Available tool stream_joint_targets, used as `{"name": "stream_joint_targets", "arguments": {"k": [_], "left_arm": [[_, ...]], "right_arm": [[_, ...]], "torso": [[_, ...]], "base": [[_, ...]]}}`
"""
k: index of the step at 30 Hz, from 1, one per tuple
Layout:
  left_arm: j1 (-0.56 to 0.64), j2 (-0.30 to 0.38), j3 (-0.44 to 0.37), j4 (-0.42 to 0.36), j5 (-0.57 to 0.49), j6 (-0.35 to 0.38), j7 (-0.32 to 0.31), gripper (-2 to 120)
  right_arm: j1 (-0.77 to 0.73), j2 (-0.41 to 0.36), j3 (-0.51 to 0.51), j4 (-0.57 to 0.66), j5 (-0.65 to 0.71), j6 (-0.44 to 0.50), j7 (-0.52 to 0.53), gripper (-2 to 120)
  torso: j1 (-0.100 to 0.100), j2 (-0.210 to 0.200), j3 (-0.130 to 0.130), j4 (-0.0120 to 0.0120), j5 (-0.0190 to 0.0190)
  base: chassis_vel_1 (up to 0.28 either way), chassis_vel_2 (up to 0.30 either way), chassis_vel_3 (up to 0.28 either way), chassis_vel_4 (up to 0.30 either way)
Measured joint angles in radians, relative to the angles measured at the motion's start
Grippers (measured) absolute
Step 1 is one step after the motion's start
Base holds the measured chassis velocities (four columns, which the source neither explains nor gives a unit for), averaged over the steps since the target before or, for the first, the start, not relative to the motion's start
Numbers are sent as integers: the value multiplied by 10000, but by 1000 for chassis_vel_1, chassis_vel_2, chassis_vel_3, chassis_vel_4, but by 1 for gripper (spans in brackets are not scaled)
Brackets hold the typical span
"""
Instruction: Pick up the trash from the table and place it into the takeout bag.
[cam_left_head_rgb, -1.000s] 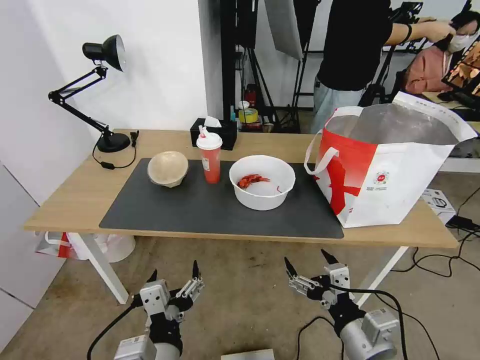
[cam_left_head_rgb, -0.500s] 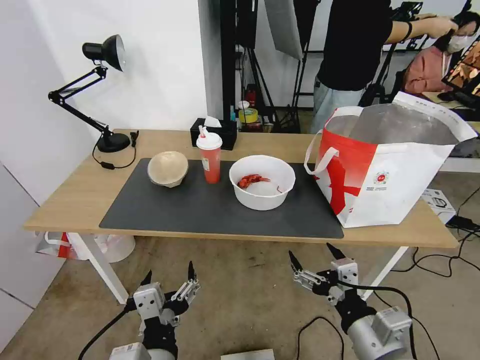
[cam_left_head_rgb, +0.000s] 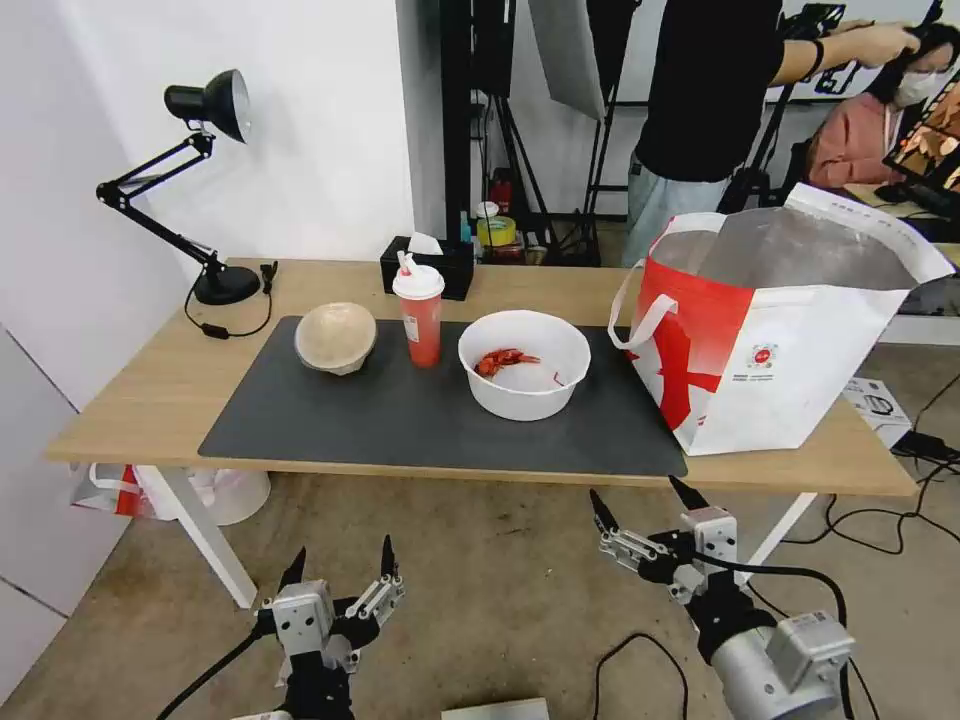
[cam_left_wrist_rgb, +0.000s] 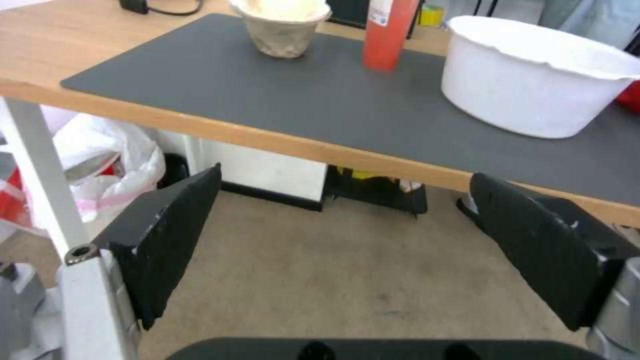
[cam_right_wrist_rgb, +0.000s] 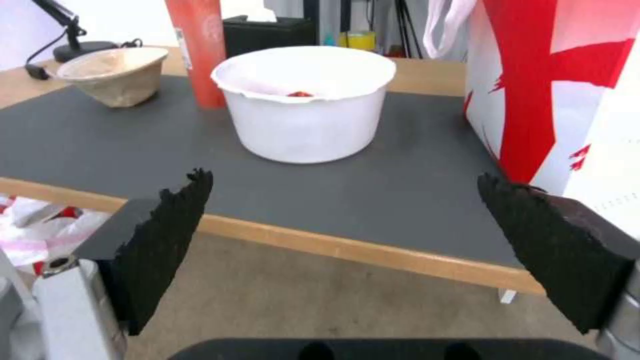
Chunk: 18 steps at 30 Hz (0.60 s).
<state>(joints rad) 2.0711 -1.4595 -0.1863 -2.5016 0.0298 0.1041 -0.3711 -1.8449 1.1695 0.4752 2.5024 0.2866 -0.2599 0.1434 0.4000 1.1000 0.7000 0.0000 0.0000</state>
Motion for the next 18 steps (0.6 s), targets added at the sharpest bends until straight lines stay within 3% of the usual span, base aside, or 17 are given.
{"name": "stream_joint_targets", "arguments": {"k": [10,18], "left_arm": [[-519,436,-772,27,-574,-683,596,100],[-602,633,-1287,27,-816,-709,671,100]], "right_arm": [[289,1,-70,-6,153,320,-148,100],[453,61,-244,-68,141,391,-240,100]], "torso": [[0,0,0,0,-1],[1,-1,0,0,-1]], "base": [[0,0,0,0],[0,0,0,0]]}}
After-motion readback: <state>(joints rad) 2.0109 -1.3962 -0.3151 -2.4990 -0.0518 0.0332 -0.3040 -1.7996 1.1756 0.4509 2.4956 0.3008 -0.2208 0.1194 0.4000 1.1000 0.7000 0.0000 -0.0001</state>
